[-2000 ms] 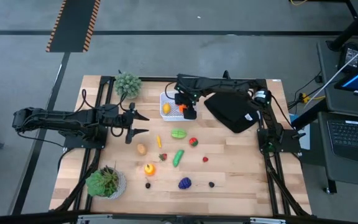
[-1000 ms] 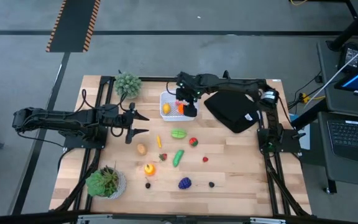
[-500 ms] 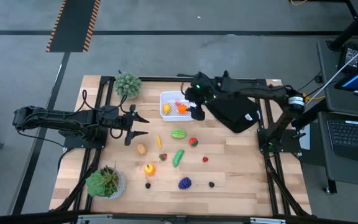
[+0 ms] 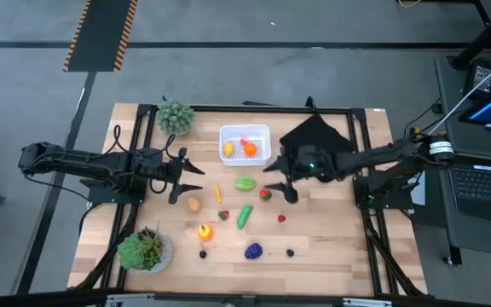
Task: Pick and placing Produce into tupperware
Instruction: Put the potato into the white bin
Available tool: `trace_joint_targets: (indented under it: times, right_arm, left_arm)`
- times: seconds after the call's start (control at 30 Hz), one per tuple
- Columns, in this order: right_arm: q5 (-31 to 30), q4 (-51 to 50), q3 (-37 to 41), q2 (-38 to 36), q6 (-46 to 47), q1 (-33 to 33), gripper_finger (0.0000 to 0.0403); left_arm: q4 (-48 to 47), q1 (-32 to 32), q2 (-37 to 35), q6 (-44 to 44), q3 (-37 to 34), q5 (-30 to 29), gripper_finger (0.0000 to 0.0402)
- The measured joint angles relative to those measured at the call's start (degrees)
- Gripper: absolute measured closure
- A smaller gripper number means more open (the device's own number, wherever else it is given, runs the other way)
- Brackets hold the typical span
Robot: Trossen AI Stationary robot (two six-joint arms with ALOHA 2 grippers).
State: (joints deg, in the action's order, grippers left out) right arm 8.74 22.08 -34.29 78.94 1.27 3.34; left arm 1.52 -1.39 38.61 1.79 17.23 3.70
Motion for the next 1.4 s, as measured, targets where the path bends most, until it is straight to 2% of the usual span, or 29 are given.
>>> trace_joint_targets:
  times: [0.13, 0.33, 0.73, 0.9, 1.0, 1.1, 1.23, 1.4]
  right_arm:
    - [-0.1, 10.3, 6.1, -0.3, 4.7, -2.6, 0.0125]
    - [-2.2, 18.3, 10.6, -0.4, 4.7, -3.3, 0.0125]
    - [-3.3, 19.4, 11.0, -0.4, 4.6, -3.3, 0.0125]
    - [-3.3, 19.4, 11.0, -0.3, 4.5, -3.3, 0.0125]
    - [-3.3, 19.5, 11.0, -0.3, 4.4, -3.3, 0.0125]
    - [-3.3, 19.6, 11.0, -0.3, 4.2, -3.3, 0.0125]
    - [-3.3, 20.3, 11.0, -0.3, 4.0, -3.3, 0.0125]
    - [-3.3, 20.6, 11.0, -0.3, 2.5, -3.3, 0.0125]
  left_arm:
    - [0.1, -0.2, 0.0, 0.2, 0.0, -0.1, 0.0171]
    - [0.5, -0.2, 0.0, -2.9, 0.0, -0.1, 0.0171]
    - [0.8, 0.8, 0.0, -6.1, 0.0, -1.5, 0.0165]
    - [0.5, 3.5, 0.0, -0.1, 0.0, -1.5, 0.0164]
    - [0.0, 4.9, 0.0, 0.3, 0.0, -1.5, 0.0167]
    - [-4.1, 5.7, 0.0, 0.3, 0.9, -1.9, 0.0167]
    - [-12.5, 6.9, 1.8, 0.3, 4.6, -5.8, 0.0163]
    - [-21.2, 8.1, 8.7, 2.7, 11.6, -7.7, 0.0162]
